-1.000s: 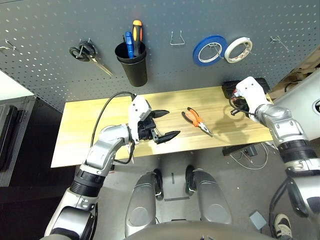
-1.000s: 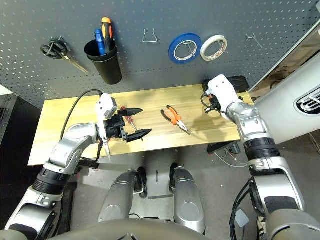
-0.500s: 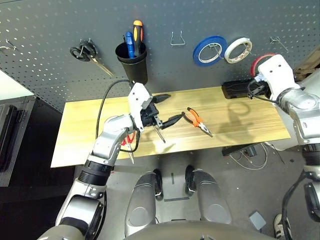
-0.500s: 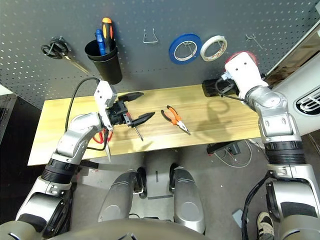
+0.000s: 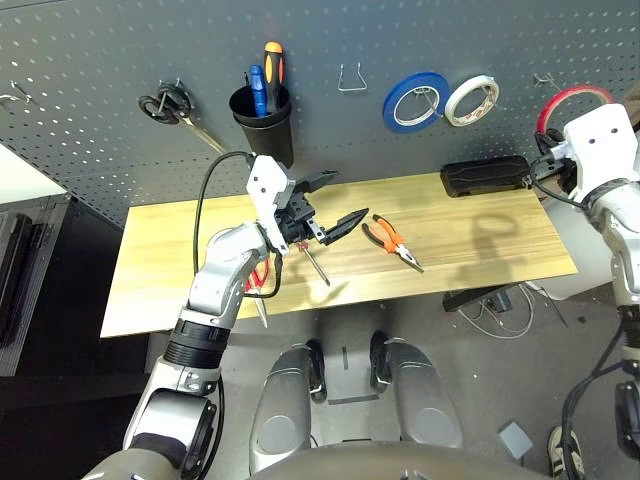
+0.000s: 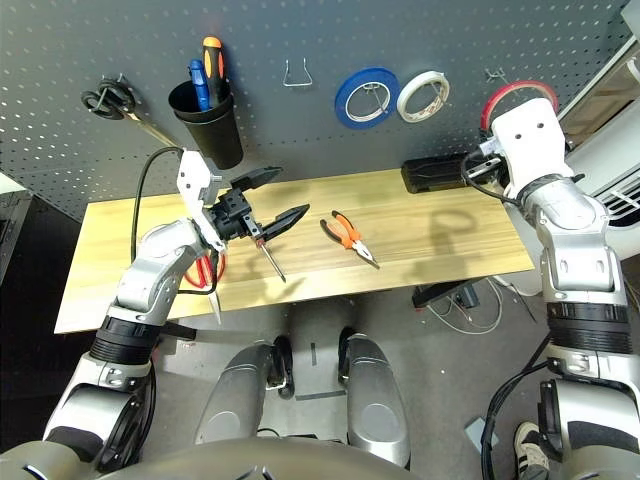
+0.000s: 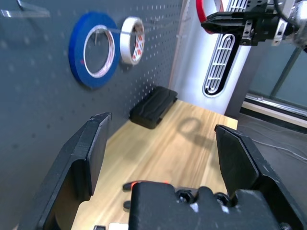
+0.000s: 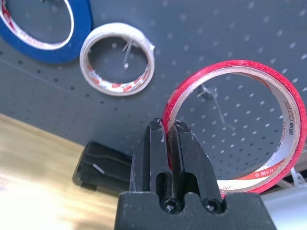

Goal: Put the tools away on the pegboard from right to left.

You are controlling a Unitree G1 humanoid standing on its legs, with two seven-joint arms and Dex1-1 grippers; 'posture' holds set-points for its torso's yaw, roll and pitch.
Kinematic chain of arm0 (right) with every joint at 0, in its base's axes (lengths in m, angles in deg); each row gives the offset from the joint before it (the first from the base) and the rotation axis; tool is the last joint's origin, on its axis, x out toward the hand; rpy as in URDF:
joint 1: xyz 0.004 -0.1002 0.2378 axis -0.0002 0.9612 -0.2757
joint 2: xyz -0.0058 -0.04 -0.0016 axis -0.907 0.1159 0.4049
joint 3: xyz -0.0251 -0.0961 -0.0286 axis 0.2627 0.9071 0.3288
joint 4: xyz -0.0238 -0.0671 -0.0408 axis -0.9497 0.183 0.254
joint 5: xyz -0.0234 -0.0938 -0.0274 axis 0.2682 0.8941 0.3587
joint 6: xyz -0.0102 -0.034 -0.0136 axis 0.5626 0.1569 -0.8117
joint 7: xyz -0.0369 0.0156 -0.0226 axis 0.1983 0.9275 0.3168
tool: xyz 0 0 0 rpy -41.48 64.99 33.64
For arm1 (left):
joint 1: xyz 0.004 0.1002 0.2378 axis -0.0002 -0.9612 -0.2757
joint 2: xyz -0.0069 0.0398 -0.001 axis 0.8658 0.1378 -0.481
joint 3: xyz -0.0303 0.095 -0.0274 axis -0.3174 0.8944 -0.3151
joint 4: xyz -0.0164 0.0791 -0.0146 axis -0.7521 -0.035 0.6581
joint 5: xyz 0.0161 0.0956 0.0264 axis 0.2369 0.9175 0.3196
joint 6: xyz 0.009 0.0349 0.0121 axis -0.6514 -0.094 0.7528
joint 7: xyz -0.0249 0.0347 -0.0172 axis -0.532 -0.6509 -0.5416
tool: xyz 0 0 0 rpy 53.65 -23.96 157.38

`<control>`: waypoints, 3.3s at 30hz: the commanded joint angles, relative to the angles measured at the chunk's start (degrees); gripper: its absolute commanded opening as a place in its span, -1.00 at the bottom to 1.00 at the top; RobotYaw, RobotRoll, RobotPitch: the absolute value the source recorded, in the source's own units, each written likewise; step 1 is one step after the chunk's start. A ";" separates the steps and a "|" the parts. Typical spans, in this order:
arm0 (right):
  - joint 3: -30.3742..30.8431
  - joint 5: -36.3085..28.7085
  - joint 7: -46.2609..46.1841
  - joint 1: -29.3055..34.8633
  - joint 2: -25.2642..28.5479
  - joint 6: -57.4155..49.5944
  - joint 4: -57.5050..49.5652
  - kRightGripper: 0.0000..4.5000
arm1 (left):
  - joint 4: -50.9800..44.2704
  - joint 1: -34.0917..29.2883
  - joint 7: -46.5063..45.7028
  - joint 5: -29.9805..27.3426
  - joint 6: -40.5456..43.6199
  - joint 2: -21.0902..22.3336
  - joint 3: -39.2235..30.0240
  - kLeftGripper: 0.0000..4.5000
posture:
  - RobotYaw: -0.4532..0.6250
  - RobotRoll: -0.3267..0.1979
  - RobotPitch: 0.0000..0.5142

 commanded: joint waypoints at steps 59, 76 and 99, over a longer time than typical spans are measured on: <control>4.23 -10.19 34.78 -24.50 10.42 -7.38 30.05 0.98 | -9.34 3.21 0.72 -4.56 12.39 5.66 -1.87 1.00 | -0.31 0.25 -0.42; 16.43 -11.05 29.78 -9.00 5.35 -39.45 3.54 0.98 | -9.14 -2.31 6.11 -2.71 13.17 11.21 2.72 1.00 | -0.29 0.25 -0.34; 24.41 1.47 7.30 -21.91 -23.15 -31.01 40.52 0.98 | -9.94 -5.89 13.03 -3.63 15.10 15.73 4.81 1.00 | -0.29 0.25 -0.01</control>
